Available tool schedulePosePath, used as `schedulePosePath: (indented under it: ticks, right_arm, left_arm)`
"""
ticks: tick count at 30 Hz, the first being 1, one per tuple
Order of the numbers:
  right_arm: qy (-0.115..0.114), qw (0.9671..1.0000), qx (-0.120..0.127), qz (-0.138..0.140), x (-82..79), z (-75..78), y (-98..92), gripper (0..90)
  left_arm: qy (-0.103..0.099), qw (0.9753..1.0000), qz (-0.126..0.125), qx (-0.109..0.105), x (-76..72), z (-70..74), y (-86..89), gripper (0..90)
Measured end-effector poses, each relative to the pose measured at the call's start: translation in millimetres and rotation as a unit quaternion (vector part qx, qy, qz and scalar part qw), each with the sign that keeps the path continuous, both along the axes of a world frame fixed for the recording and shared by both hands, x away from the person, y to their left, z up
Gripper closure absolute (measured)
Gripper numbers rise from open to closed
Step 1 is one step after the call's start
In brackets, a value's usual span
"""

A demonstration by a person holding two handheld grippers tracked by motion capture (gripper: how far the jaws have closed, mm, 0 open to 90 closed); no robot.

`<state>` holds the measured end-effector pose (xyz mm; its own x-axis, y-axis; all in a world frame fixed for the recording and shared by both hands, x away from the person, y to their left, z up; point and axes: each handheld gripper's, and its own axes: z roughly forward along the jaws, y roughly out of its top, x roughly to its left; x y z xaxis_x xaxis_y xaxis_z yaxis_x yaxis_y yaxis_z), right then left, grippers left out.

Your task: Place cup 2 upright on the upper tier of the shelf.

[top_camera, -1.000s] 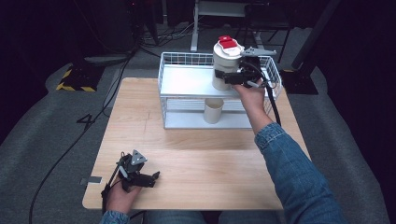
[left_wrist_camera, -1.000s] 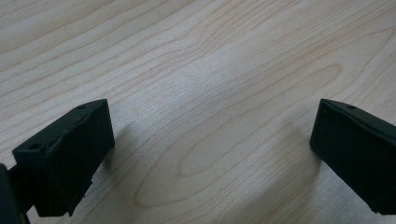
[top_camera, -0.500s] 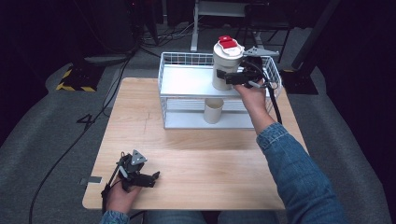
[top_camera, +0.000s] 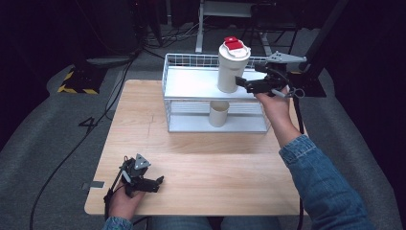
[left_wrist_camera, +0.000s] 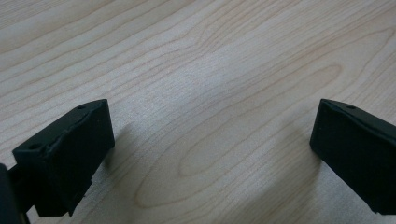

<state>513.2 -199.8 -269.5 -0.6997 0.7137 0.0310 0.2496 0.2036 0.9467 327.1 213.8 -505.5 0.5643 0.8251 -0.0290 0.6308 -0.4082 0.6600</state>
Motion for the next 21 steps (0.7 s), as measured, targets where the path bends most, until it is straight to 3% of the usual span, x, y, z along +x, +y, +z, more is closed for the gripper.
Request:
schedulePosePath:
  ticks: [10, 16, 21]
  right_arm:
    - [-0.014, 0.9999, -0.007, 0.006, -38.4, 0.5, -29.7, 0.0]
    - [-0.02, 0.9994, -0.021, 0.019, -64.6, -10.1, -47.1, 2.8]
    - [-0.01, 0.9995, -0.022, 0.019, -79.2, -20.6, -59.3, 6.4]
  left_arm:
    - [0.0, 1.0, 0.0, 0.0, 0.1, 0.0, 0.0, 0.3]
    - [-0.001, 1.0, 0.001, 0.0, 0.9, -0.1, 0.0, 0.3]
    - [-0.003, 1.0, 0.001, 0.0, 2.3, -0.3, -0.4, 0.3]
